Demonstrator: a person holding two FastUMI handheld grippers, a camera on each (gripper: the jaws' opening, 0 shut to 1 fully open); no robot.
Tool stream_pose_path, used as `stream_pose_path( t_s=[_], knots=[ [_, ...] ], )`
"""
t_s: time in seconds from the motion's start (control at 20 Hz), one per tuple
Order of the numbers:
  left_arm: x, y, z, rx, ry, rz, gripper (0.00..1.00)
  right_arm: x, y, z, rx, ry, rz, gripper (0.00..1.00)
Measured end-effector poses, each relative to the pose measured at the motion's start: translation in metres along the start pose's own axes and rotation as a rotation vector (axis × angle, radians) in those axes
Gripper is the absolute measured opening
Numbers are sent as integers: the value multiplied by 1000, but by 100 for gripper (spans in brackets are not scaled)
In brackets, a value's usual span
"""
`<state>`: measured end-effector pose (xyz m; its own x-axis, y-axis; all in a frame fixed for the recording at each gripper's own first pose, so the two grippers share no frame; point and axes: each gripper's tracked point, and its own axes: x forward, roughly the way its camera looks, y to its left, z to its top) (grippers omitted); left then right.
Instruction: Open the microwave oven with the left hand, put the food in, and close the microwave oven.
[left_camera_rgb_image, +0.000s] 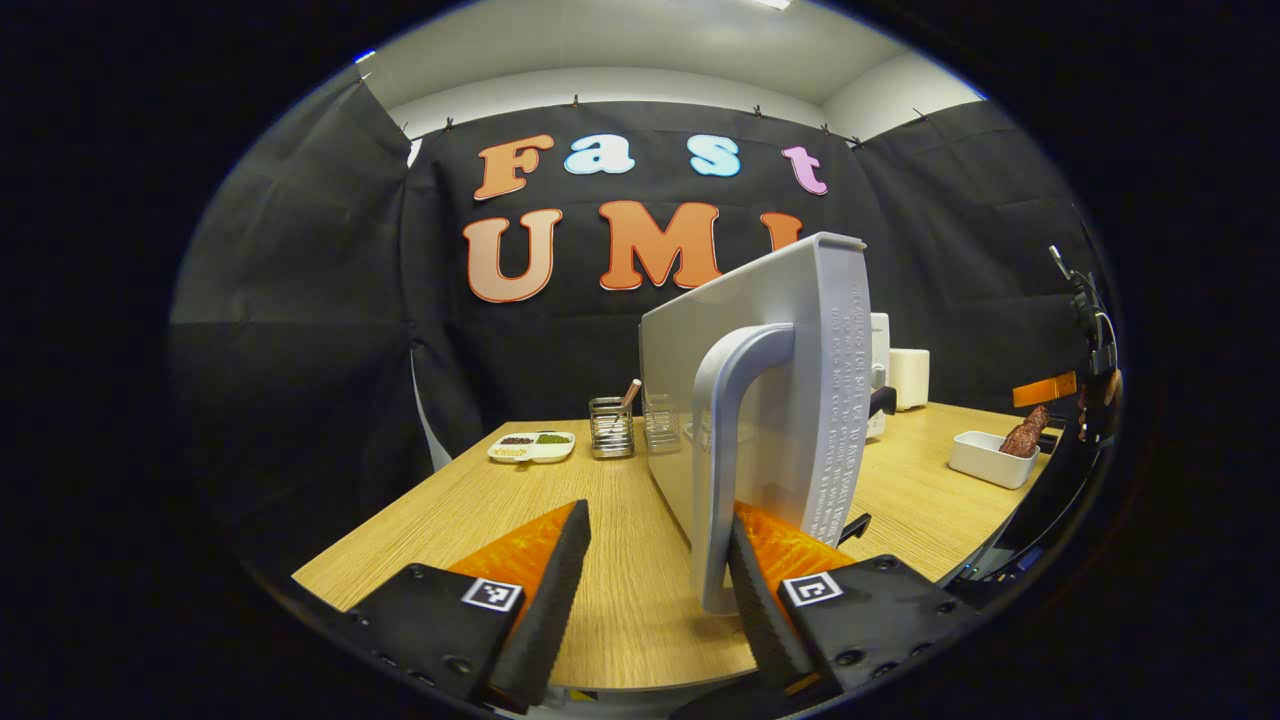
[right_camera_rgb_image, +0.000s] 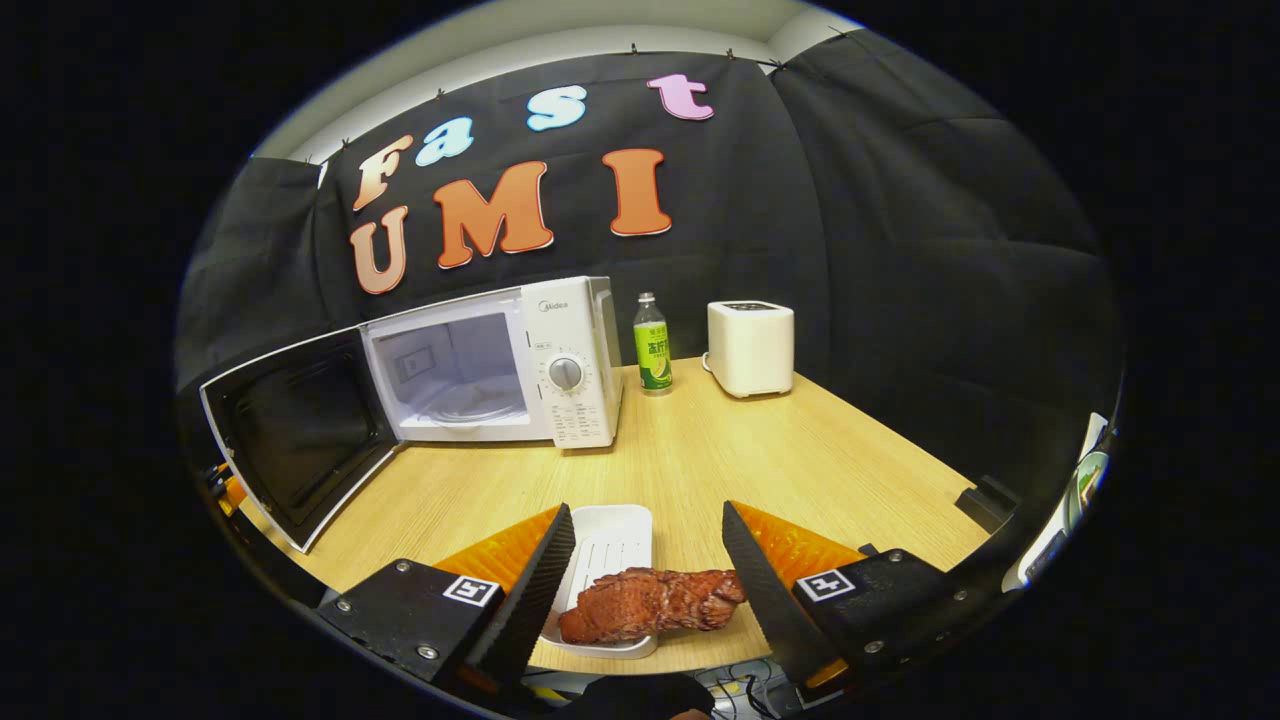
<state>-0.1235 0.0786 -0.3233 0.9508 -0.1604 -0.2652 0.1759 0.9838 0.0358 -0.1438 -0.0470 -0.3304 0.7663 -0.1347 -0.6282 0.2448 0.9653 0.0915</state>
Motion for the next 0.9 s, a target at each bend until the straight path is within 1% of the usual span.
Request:
stream_pose_path(
  t_s=[0.05, 0.1, 0.15, 0.2, 0.25, 0.3, 0.4, 0.5, 0.6, 0.65, 0.7, 0.75, 0.85, 0.9],
  knots=[
    [-4, 3, 0, 16, 0, 9, 78, 0, -5, -2, 13, 5, -11, 93],
    [-8, 6, -1, 30, 0, 16, 87, 0, -8, -7, 30, 16, -17, 93],
    [-12, 10, -1, 43, 3, 27, 89, 1, -11, -11, 48, 30, -23, 93],
    [-19, 14, -3, 53, 5, 40, 89, 0, -12, -17, 65, 47, -23, 93],
    [-25, 20, -3, 57, 0, 53, 96, 0, -14, -23, 77, 59, -29, 93],
    [-31, 25, -1, 49, -6, 67, 81, -2, -18, -25, 96, 55, -38, 93],
    [-42, 33, 2, 20, -21, 89, 81, -7, -18, -29, 164, 48, -33, 92],
    [-48, 40, 7, 3, -35, 109, 81, -8, -11, -35, 255, 57, 3, 90],
    [-50, 47, 9, -12, -45, 126, 81, -6, -6, -42, 311, 68, 26, 84],
    [-51, 49, 10, -12, -46, 132, 81, -5, -6, -45, 326, 69, 28, 77],
    [-51, 50, 10, -7, -45, 139, 81, -7, -7, -43, 345, 56, 33, 75],
    [-51, 52, 11, -5, -45, 147, 81, -8, -7, -39, 372, 37, 40, 69],
    [-48, 55, 13, -12, -47, 158, 81, -6, -11, -36, 425, 18, 40, 63],
    [-46, 55, 13, -16, -45, 158, 89, -3, -9, -38, 440, 17, 51, 49]
  ],
)
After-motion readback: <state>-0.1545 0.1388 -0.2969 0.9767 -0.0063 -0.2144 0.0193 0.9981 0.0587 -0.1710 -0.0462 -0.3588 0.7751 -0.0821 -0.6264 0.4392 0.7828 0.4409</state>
